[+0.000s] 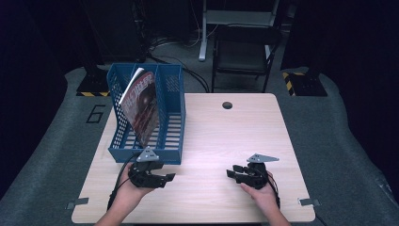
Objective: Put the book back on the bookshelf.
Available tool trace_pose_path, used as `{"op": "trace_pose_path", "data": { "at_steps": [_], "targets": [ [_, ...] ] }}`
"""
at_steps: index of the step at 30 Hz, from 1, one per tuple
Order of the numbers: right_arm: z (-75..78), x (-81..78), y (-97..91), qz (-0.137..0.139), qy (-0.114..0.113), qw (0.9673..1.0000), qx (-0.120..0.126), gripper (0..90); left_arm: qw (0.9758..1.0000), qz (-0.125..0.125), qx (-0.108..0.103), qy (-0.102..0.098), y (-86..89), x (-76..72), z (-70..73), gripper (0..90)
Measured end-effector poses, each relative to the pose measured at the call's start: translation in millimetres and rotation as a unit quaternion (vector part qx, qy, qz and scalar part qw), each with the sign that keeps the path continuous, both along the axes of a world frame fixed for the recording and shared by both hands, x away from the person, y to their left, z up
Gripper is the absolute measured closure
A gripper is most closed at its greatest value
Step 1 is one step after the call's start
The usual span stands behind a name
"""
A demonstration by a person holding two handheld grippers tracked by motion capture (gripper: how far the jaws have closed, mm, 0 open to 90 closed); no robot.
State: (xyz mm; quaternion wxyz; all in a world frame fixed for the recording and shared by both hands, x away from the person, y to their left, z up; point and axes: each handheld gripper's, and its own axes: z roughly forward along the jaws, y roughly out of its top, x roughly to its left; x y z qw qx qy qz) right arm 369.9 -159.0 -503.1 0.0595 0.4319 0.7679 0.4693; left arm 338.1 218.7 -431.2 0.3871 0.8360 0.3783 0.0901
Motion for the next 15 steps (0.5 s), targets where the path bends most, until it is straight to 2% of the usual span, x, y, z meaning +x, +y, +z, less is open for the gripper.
{"op": "trace_pose_path", "data": {
  "at_steps": [2,4,5,10,13,15],
  "targets": [
    [-0.1,0.0,0.3,-0.001,0.000,1.0000,0.001,56.2,1.0000,0.000,0.005,-0.006,-0.2,-0.4,-3.6,33.2],
    [-0.2,-0.3,0.6,-0.002,0.002,1.0000,0.002,56.1,0.9999,-0.005,0.012,-0.002,0.1,-1.2,-10.8,32.6],
    [0.0,-0.8,0.9,-0.003,0.004,1.0000,0.002,56.1,0.9999,-0.003,0.010,-0.003,-0.2,-1.8,-15.6,31.9],
    [-0.5,-0.3,1.0,-0.002,0.002,1.0000,0.000,56.0,0.9996,0.003,-0.015,0.025,0.0,-4.8,-36.5,31.6],
    [-0.8,-0.2,1.3,-0.002,0.002,1.0000,-0.001,56.0,0.9996,-0.009,-0.006,0.027,-1.2,-6.6,-47.5,32.0],
    [-0.7,-0.6,1.7,-0.002,0.003,1.0000,-0.001,55.9,0.9995,-0.008,-0.009,0.029,-2.0,-7.1,-54.4,32.0]
  ]
}}
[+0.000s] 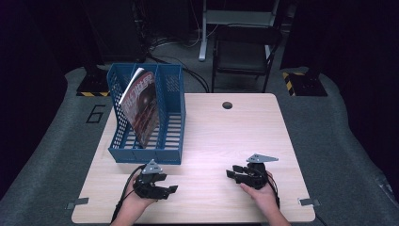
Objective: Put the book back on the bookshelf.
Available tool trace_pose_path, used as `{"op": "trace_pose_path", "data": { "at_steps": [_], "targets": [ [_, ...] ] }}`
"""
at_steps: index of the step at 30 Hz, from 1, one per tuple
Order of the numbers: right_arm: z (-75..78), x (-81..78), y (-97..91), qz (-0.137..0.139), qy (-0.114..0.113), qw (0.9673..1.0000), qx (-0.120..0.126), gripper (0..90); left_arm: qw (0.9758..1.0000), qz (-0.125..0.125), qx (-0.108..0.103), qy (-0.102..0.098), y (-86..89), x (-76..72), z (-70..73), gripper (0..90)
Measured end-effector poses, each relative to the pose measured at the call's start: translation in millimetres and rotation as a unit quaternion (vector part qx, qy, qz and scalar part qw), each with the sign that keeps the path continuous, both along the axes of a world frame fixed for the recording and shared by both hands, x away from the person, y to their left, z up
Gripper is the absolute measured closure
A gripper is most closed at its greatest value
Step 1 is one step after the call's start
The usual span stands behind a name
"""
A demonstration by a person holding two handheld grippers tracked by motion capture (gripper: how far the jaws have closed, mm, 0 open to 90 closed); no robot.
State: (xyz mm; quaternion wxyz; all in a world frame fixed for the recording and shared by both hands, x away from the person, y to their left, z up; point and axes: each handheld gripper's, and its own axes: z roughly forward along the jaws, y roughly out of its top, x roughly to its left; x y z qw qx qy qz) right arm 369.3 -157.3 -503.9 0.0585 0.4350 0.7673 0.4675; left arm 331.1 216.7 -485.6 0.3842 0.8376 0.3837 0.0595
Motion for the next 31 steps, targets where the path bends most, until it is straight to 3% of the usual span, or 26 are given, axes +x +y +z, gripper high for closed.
{"op": "trace_pose_path", "data": {
  "at_steps": [2,6,10,13,18,22,27,31],
  "targets": [
    [-0.3,-0.1,0.5,0.000,0.002,1.0000,0.001,56.0,1.0000,0.000,0.004,-0.006,0.7,1.3,-6.1,32.0],
    [-0.1,-0.4,1.8,0.000,0.005,1.0000,0.000,56.0,1.0000,-0.003,0.005,0.001,1.3,3.8,-16.5,31.5],
    [-0.2,-0.2,2.3,0.003,0.003,1.0000,-0.002,55.9,1.0000,-0.003,-0.008,0.004,1.0,7.4,-27.3,24.6],
    [-0.4,0.1,2.3,0.004,0.001,1.0000,-0.002,55.9,0.9998,-0.013,-0.003,0.013,1.4,10.7,-31.4,22.0],
    [-0.2,0.3,2.6,0.007,0.002,1.0000,-0.002,55.9,0.9999,-0.014,-0.007,0.001,0.1,12.7,-33.5,21.4],
    [-0.3,0.3,3.1,0.007,0.003,1.0000,-0.002,55.9,0.9997,-0.012,0.010,-0.020,-2.0,12.3,-34.9,21.3],
    [-0.6,0.3,3.7,0.008,0.002,1.0000,-0.004,55.8,0.9992,-0.020,0.023,-0.026,-2.7,12.6,-34.7,21.3],
    [-0.7,0.0,3.9,0.007,0.002,1.0000,-0.005,55.7,0.9966,-0.029,0.058,-0.051,-7.8,12.2,-35.7,20.1]
  ]
}}
